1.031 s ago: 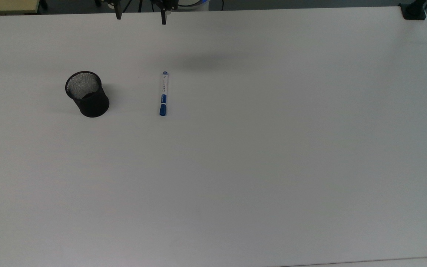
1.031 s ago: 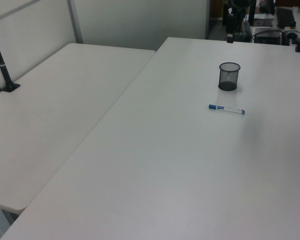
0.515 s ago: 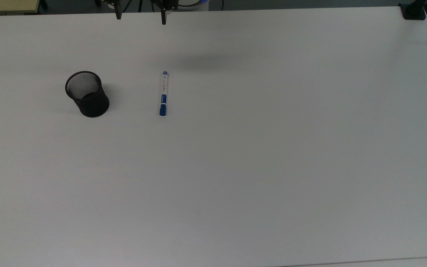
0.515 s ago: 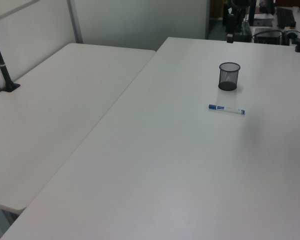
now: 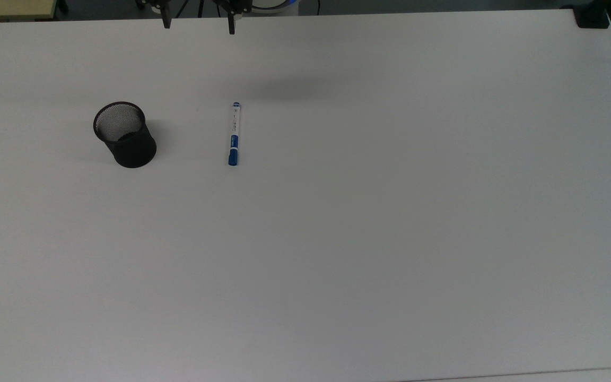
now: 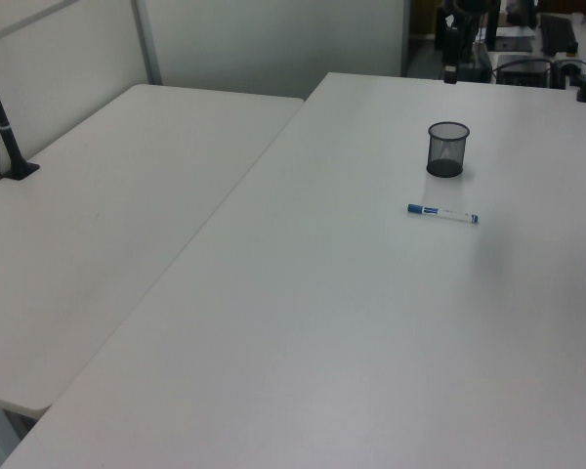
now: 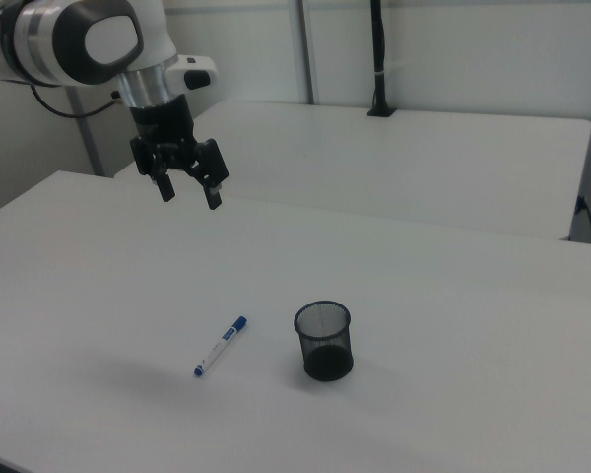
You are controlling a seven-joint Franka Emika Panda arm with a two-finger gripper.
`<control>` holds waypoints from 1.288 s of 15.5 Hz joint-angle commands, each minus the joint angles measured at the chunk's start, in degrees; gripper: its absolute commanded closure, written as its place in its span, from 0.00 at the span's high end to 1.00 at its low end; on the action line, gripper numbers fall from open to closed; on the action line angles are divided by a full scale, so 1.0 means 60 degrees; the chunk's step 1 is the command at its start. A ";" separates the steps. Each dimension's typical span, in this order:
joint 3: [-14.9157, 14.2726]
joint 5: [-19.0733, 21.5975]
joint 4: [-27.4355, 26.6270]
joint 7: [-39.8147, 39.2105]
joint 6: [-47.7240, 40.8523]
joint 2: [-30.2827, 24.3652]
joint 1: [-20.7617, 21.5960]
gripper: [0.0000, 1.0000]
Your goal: Insert the marker
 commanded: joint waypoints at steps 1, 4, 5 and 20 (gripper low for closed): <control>-0.0150 -0.0168 -0.0376 -0.1300 -0.0042 0.0053 0.0001 1.00; -0.0077 -0.1250 -0.0875 -0.1273 0.0849 0.0477 0.0059 1.00; -0.0062 -0.1399 -0.1167 -0.1230 0.1302 0.0550 0.0074 1.00; -0.0062 -0.1517 -0.3704 0.2066 0.6448 0.2323 0.0513 1.00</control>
